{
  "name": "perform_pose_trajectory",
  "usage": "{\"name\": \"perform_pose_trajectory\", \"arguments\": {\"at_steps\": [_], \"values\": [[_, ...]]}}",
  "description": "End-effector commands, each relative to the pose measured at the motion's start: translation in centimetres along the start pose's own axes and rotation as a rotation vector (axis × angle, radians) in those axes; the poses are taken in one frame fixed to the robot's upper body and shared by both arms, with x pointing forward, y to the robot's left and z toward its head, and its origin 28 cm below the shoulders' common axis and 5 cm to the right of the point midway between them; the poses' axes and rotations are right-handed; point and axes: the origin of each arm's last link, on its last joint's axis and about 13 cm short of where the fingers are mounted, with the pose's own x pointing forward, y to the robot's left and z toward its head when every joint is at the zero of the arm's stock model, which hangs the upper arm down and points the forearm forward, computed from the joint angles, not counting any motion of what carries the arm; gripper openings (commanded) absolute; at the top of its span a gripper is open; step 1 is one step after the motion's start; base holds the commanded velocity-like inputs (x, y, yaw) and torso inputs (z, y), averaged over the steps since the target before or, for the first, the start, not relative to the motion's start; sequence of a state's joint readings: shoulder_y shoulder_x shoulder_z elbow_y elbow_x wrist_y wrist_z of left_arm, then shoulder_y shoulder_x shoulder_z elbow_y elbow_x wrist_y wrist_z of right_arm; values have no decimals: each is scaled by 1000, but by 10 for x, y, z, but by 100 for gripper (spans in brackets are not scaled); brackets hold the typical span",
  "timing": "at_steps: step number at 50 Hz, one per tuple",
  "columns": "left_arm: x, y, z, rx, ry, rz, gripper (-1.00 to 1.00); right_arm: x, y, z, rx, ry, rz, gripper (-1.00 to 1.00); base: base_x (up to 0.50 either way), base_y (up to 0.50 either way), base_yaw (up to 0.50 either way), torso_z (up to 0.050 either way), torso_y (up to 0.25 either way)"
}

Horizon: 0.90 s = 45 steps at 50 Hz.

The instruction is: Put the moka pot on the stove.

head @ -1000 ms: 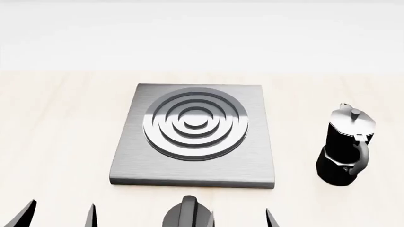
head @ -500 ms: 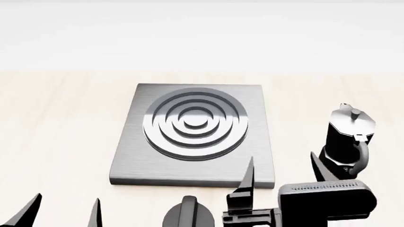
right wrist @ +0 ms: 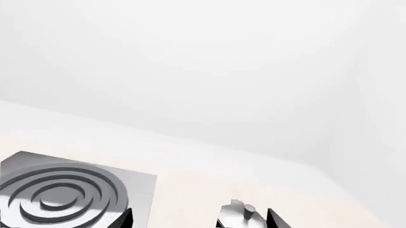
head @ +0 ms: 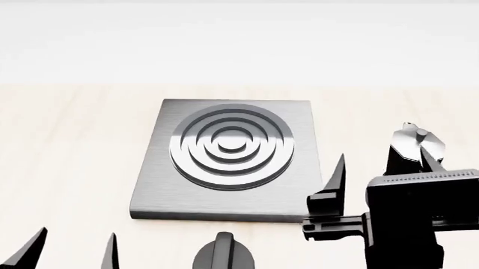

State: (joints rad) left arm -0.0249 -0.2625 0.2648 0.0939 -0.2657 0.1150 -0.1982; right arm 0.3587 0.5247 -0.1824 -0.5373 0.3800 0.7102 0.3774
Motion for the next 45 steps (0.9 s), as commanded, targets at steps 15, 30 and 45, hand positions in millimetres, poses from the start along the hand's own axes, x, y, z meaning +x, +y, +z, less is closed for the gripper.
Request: {"name": "perform_pose_trajectory", "arguments": {"at_steps": [15, 30, 45], "values": [[-1, 1, 0, 1, 2, 5, 100, 12, -39, 22, 74, 28, 24, 100, 0, 0, 0, 0, 0], [1, 4, 2, 2, 4, 9, 100, 27, -62, 19, 282, 75, 88, 100, 0, 0, 0, 0, 0], [0, 5, 4, 1, 3, 11, 100, 25, -79, -4, 395, 135, 67, 100, 0, 0, 0, 0, 0]]}}
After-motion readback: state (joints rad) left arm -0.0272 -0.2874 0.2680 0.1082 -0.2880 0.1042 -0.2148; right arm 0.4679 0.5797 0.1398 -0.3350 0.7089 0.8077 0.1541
